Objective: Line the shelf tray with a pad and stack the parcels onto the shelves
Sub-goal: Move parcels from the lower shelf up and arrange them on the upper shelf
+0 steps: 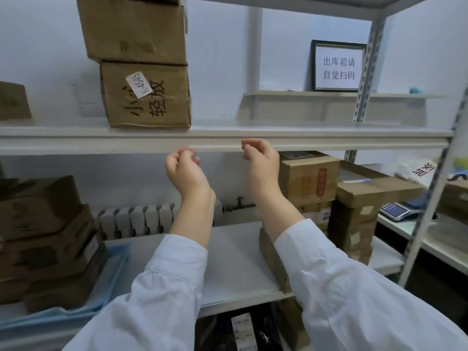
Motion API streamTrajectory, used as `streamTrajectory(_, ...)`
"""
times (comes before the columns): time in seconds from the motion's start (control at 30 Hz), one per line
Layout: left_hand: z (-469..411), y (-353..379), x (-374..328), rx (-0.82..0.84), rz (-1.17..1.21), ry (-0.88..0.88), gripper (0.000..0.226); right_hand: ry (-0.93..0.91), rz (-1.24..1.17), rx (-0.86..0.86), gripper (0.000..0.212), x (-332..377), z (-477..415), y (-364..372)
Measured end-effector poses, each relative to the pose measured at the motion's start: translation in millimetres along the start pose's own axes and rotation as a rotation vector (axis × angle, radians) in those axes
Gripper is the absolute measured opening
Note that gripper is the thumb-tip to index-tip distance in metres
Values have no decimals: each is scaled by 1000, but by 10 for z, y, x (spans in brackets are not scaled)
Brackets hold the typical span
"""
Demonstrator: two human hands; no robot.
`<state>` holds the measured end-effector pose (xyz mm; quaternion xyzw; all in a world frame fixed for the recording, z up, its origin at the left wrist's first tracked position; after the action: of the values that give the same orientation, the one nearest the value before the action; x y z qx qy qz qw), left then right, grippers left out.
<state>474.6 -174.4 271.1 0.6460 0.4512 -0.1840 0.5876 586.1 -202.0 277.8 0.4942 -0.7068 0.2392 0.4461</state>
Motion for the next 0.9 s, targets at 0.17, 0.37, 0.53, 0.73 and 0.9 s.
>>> streamTrajectory(0.17,200,258,434,143,-78,-154,21,-30,-17,-222,20,-203,-48,-460)
streamTrajectory(0.37,375,586,878,203,-141,-303,15,69,7,-497,38,-379,-221,-1050)
streamTrajectory(0.53,448,901,1109,219,-202,-390,10,182,135,-547,52,-483,-461,-1401)
streamTrajectory(0.73,490,1215,1312,347,-293,-519,50,364,231,-463,68,-644,-720,-1781)
streamTrajectory(0.9,361,1321,1617,500,-279,-636,111,451,148,-292,77,-768,-816,-1828)
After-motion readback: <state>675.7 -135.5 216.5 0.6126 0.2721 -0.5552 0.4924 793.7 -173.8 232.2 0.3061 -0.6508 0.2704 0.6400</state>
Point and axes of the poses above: each hand's wrist, its own z-axis away from the middle knuckle, its own y-axis out of the palm, x = y × z, the point moved 2 cm from there along -z, towards the middle knuckle, and after that the axes turned 8 degrees about x, right-handed, at the moved point
